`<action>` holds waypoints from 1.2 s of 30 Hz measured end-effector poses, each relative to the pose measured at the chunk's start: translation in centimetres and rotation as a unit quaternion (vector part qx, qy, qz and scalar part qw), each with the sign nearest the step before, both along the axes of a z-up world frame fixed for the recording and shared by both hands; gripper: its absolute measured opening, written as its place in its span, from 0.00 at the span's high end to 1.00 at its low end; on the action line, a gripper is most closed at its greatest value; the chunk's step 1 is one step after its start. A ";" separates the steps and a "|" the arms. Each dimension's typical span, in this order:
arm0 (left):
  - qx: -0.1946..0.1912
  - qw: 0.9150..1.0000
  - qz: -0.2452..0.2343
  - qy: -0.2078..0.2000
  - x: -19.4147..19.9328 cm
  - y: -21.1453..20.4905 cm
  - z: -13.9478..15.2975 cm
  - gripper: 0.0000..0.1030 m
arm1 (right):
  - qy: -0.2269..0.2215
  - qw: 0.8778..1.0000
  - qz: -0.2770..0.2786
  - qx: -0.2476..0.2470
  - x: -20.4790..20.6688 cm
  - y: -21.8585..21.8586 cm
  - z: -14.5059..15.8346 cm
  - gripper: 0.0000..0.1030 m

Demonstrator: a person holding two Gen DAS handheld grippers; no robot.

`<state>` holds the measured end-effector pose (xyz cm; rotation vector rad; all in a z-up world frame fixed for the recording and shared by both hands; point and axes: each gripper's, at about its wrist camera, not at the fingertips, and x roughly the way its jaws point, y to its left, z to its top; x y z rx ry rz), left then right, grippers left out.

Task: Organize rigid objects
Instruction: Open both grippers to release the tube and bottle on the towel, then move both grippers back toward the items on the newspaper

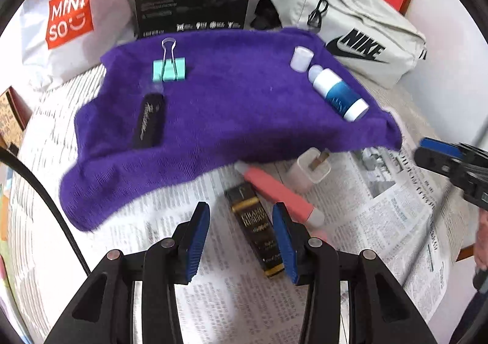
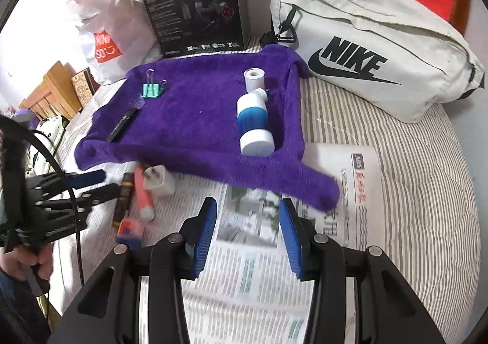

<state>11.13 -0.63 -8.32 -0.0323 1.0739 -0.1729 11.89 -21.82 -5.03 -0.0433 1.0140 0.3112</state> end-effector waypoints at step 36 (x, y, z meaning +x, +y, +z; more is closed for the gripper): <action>0.055 0.998 -0.022 -0.034 -1.4 -0.7 -1.5 0.70 | 0.021 1.000 0.008 0.015 -4.6 0.0 -3.7 0.59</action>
